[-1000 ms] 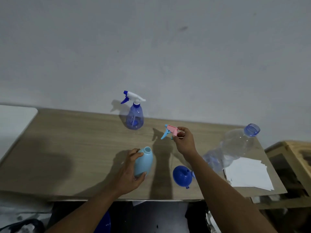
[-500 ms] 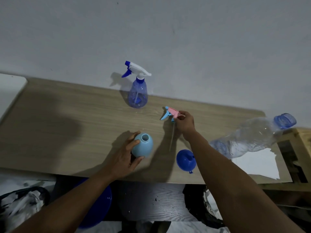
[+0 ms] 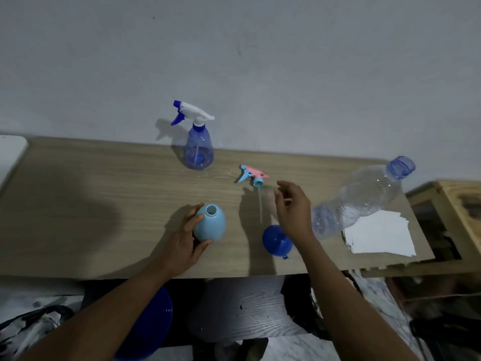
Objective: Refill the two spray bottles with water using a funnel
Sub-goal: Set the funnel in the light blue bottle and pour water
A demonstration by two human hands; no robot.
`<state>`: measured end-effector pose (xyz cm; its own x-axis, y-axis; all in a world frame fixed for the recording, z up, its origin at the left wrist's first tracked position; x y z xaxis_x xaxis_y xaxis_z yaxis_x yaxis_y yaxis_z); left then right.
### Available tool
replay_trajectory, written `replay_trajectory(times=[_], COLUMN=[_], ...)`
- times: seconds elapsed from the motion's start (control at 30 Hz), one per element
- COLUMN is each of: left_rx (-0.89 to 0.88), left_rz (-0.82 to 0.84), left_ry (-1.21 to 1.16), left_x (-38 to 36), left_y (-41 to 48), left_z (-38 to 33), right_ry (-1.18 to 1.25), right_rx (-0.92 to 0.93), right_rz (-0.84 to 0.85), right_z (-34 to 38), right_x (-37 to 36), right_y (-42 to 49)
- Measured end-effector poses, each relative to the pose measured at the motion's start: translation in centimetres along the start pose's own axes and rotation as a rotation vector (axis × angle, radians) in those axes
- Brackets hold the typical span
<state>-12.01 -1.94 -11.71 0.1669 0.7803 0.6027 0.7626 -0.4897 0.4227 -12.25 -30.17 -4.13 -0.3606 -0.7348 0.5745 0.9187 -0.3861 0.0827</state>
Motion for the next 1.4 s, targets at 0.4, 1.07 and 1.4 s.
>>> replay_trajectory(times=[0.4,1.07,1.4], left_rx=[0.057,0.399,0.463], left_rz=[0.032,0.003,0.012], left_ry=[0.091,-0.169,-0.234], left_x=[0.5,1.1,1.5], left_y=[-0.4,1.6,1.3], left_z=[-0.3,-2.6,-2.4], right_ry=[-0.246,0.022,0.807], right_rx=[-0.071,0.062,-0.528], right_rz=[0.152,0.096,0.308], right_z=[-9.8,-2.3,7.3], right_x=[2.7,3.3,1.4], right_y=[-12.3,-9.2,-4.1])
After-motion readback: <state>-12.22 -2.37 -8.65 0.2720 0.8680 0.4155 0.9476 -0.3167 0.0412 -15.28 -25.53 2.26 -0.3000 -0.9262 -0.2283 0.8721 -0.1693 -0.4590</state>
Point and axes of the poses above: each hand's wrist, its own y-axis towards the middle knuckle, its own x-axis out of the back of the hand, z = x × y, the point moved 1 cm from there along y, towards the middle knuckle, and after that the axes turned 1 degree about z, right-handed, at the moved point
